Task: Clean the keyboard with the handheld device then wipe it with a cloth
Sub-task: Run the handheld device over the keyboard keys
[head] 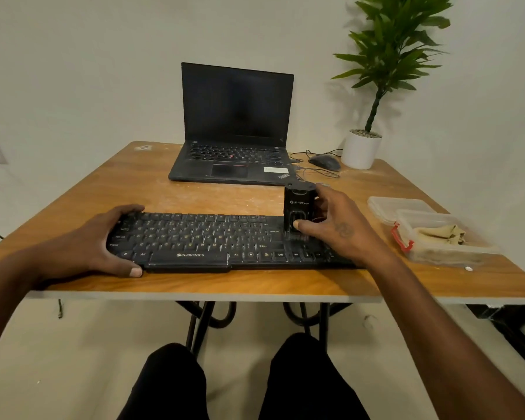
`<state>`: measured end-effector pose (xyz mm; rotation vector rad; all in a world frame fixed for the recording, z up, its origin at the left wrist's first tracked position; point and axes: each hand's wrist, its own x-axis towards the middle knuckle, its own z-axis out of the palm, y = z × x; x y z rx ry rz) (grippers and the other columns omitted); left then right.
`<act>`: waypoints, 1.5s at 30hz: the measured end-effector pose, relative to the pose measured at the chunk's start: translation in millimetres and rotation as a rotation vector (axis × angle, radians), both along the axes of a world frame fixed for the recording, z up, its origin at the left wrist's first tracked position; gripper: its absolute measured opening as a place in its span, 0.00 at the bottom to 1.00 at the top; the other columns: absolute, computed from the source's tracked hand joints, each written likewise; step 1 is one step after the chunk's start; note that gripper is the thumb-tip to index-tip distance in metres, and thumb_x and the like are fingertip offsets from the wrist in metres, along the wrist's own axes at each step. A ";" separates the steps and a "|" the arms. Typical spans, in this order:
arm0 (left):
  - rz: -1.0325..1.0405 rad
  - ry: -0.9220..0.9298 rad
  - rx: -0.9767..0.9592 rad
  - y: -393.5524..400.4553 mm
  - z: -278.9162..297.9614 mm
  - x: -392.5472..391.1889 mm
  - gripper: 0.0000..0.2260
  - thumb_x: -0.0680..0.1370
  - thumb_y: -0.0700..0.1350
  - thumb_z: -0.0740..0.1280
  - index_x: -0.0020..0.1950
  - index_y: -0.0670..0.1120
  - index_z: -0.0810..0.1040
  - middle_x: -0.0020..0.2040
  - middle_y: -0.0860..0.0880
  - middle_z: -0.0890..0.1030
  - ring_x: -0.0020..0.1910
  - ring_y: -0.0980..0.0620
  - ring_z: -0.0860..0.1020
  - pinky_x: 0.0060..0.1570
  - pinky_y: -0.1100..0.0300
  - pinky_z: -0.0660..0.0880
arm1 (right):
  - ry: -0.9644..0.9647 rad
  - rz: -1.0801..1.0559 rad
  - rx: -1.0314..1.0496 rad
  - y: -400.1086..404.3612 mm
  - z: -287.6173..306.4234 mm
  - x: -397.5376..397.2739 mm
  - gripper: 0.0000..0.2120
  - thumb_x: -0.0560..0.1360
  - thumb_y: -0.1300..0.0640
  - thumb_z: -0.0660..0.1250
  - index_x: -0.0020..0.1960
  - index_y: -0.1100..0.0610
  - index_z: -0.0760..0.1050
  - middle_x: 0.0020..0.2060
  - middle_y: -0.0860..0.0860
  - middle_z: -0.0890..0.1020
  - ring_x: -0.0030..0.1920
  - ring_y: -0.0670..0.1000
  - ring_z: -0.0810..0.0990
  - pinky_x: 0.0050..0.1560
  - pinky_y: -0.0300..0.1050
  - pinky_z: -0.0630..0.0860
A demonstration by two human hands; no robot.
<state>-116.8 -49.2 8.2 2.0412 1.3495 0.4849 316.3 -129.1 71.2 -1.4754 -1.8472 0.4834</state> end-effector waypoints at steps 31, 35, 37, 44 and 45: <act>0.006 -0.008 0.012 5.1 -4.9 -2.7 0.54 0.49 0.70 0.83 0.71 0.75 0.60 0.68 0.60 0.70 0.65 0.56 0.72 0.63 0.52 0.72 | -0.113 0.188 -0.005 0.4 -4.1 21.0 0.29 0.73 0.54 0.76 0.70 0.43 0.69 0.60 0.38 0.79 0.62 0.38 0.77 0.60 0.35 0.76; 0.007 -0.011 -0.006 5.5 -3.5 -2.6 0.55 0.48 0.69 0.83 0.71 0.75 0.60 0.69 0.58 0.70 0.64 0.54 0.73 0.62 0.51 0.73 | -0.091 0.116 0.077 29.3 -8.8 16.8 0.30 0.73 0.56 0.76 0.72 0.51 0.70 0.62 0.41 0.79 0.57 0.30 0.75 0.58 0.26 0.73; 0.008 0.000 -0.011 5.4 -2.6 -2.4 0.55 0.49 0.69 0.83 0.71 0.75 0.60 0.69 0.57 0.70 0.64 0.53 0.73 0.64 0.47 0.74 | -0.110 0.080 0.105 46.2 -9.5 12.8 0.30 0.73 0.57 0.76 0.73 0.54 0.70 0.66 0.47 0.79 0.60 0.35 0.75 0.58 0.26 0.71; 0.003 0.011 0.019 5.5 -4.0 -3.5 0.54 0.50 0.70 0.83 0.72 0.75 0.59 0.69 0.59 0.69 0.65 0.55 0.72 0.66 0.47 0.73 | -0.120 0.047 0.106 52.9 -8.4 10.2 0.30 0.74 0.56 0.76 0.73 0.53 0.70 0.66 0.48 0.79 0.64 0.43 0.75 0.57 0.28 0.72; 0.002 0.006 0.022 5.9 -4.4 -2.9 0.54 0.50 0.70 0.83 0.71 0.75 0.59 0.68 0.60 0.69 0.64 0.56 0.72 0.65 0.49 0.73 | -0.105 0.069 0.101 44.8 -8.0 11.2 0.30 0.74 0.55 0.76 0.72 0.53 0.70 0.65 0.46 0.79 0.63 0.41 0.75 0.57 0.28 0.72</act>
